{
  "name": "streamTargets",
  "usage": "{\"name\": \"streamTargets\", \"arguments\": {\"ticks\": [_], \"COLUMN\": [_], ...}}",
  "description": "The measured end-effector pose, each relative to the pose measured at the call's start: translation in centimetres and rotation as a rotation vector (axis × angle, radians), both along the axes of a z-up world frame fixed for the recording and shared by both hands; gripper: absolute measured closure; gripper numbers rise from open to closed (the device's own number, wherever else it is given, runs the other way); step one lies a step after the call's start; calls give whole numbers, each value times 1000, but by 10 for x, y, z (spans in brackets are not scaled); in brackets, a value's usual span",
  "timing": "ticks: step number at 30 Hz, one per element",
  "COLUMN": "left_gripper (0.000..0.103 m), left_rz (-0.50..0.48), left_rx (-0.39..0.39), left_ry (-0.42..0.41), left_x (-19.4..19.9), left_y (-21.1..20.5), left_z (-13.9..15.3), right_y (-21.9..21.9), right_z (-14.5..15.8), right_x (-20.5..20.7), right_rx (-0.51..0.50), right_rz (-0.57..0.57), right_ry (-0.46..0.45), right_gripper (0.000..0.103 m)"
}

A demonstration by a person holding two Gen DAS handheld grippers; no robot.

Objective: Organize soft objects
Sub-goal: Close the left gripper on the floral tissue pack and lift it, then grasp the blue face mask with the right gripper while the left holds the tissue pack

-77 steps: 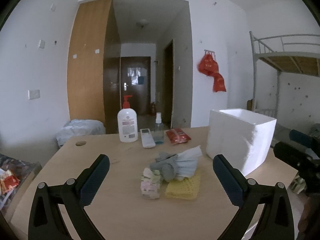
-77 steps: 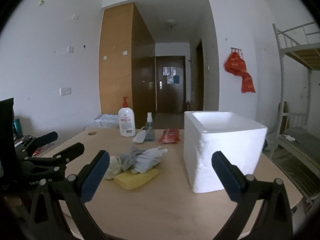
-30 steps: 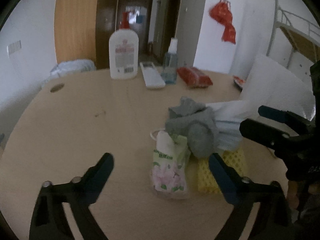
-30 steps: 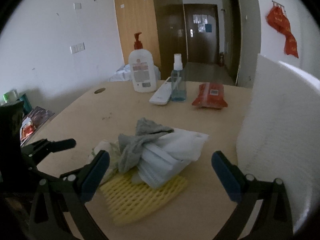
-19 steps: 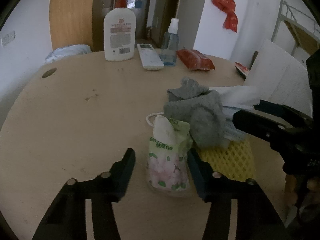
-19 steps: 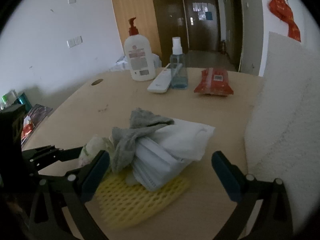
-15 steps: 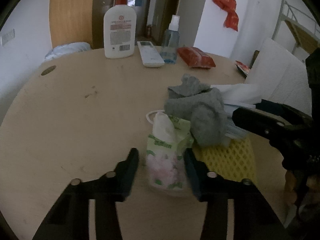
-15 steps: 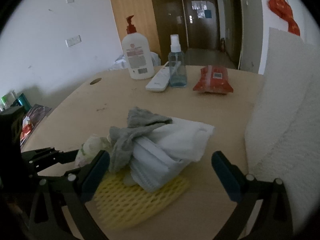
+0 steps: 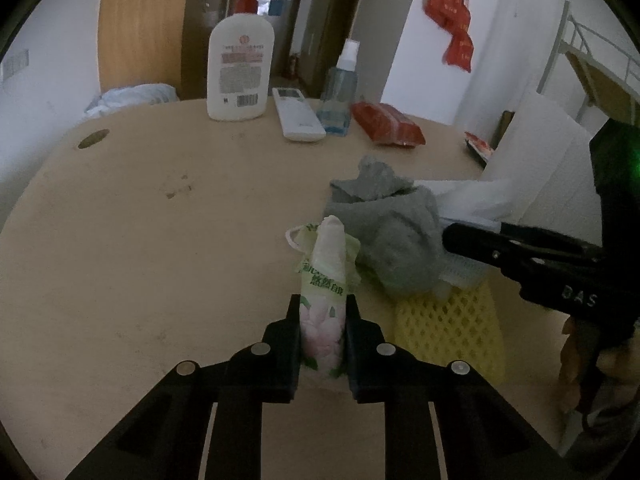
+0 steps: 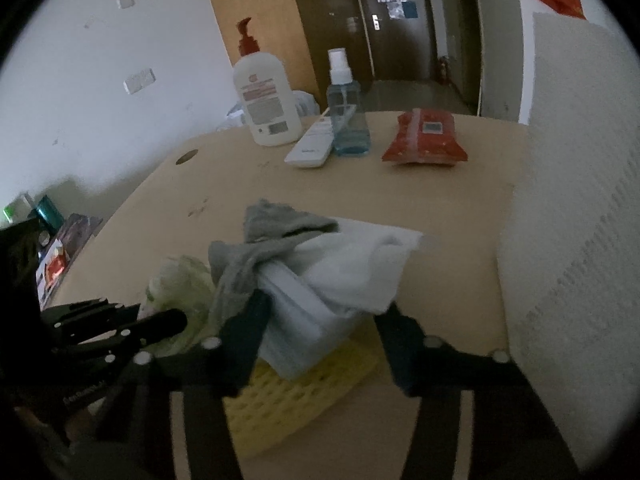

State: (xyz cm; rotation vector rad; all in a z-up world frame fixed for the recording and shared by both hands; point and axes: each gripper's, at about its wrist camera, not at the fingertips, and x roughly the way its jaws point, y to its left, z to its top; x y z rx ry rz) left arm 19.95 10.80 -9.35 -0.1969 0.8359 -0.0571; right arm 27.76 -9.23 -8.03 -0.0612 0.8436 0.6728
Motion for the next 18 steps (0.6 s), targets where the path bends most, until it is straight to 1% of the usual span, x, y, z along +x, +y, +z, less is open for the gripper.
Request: {"name": "streamTargets", "arguments": {"ticks": [3, 8, 9, 10, 12, 14, 18], "left_gripper": [84, 84, 84, 84, 84, 84, 84], "left_rz": [-2, -17, -19, -21, -16, -10, -12], "left_rx": [2, 8, 6, 3, -5, -14, -14], "left_ry": [-22, -47, -52, -56, -67, -82, -101], "left_x": [-3, -6, -6, -7, -8, -10, -12], "left_y": [-1, -4, -4, -3, -1, 1, 1], "left_z": [3, 7, 8, 8, 10, 12, 16], "right_y": [-3, -2, 0, 0, 0, 1, -5], "right_z": [3, 10, 11, 11, 10, 9, 7], "right_x": [-2, -7, -9, -10, -12, -16, -24], "right_rx": [17, 32, 34, 44, 52, 19, -4], "right_rz": [-1, 12, 21, 31, 39, 48, 41], "right_ry": [-5, -18, -17, -10, -2, -18, -21], "right_gripper": [61, 62, 73, 77, 80, 80, 80]}}
